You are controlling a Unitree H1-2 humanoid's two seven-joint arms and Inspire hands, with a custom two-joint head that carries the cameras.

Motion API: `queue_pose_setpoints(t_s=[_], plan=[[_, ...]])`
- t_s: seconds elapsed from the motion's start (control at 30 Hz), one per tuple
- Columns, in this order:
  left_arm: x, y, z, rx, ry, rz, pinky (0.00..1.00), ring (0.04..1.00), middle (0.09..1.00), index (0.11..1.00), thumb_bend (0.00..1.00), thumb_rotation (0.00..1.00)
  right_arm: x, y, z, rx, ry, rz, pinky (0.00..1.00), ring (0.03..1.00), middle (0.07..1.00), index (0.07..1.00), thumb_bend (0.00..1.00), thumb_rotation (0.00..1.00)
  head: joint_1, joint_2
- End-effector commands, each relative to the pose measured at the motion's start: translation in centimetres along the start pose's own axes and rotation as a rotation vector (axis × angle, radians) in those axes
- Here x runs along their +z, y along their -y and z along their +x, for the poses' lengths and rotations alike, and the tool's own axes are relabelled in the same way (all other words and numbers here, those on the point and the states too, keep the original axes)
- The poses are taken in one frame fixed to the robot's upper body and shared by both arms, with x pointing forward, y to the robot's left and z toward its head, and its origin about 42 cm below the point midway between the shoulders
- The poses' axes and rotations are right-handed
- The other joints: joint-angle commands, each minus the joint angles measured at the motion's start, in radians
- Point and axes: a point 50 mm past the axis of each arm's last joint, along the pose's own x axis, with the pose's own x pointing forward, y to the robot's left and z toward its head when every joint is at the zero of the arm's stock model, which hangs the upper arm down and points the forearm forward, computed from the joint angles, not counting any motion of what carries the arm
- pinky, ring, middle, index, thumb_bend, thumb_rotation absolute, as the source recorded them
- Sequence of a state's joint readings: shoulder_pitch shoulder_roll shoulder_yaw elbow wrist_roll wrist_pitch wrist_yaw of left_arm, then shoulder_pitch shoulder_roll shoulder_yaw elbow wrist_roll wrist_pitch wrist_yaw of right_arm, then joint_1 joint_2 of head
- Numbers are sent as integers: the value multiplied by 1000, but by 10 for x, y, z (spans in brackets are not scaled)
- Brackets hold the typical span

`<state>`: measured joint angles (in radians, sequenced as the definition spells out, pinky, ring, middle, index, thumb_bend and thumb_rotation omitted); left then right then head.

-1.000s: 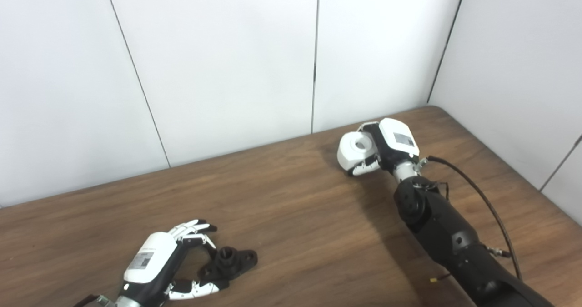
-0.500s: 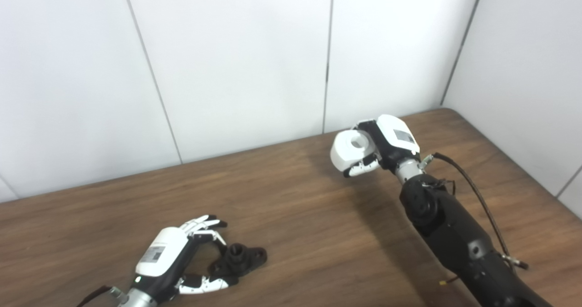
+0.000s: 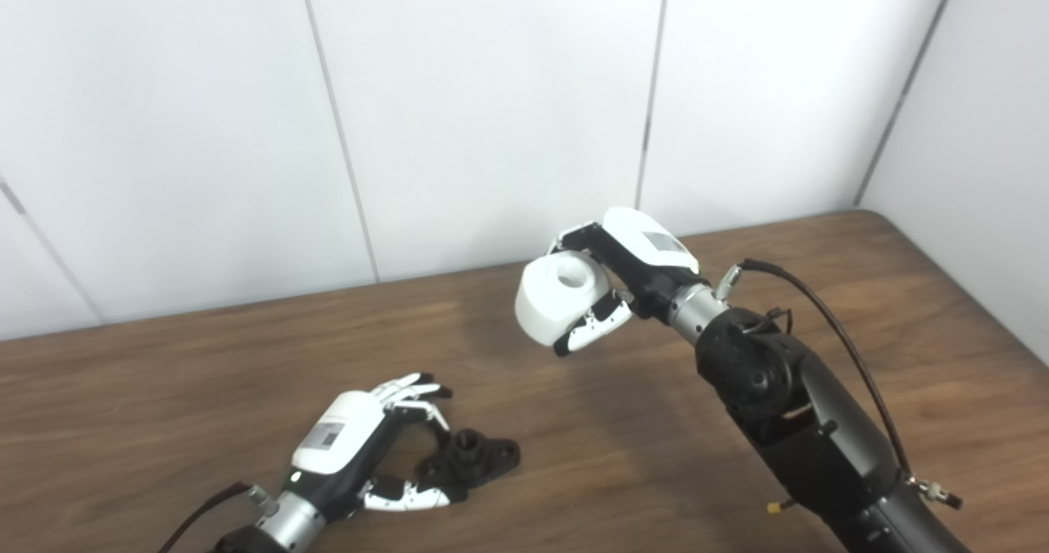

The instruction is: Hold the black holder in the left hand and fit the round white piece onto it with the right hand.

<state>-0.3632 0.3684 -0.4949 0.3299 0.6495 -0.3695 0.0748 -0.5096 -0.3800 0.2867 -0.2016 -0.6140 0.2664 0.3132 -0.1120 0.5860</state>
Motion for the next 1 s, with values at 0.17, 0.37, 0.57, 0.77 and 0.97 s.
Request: queue_pose_setpoints(t_s=[0.17,0.37,0.57,0.77,0.97], plan=[[-12,45,-24,-223,-152,27,903,921,836,484,523,53,42,7,2,9,154,-3,578,684,698,480,524,134,33,17],[-8,45,-18,-222,-152,37,901,921,837,484,523,53,56,-1,3,54,205,-10,624,709,698,480,524,133,61,30],[-3,45,-15,-223,-150,36,894,923,836,484,524,54,63,-11,3,93,222,-7,622,706,695,479,523,134,86,45],[-1,46,-14,-214,-142,37,889,924,834,483,524,55,61,-20,5,124,228,-19,563,687,701,480,522,137,97,54],[0,46,-14,-207,-142,39,885,921,836,483,524,55,56,-26,9,142,240,-18,552,681,700,480,521,136,102,60]])
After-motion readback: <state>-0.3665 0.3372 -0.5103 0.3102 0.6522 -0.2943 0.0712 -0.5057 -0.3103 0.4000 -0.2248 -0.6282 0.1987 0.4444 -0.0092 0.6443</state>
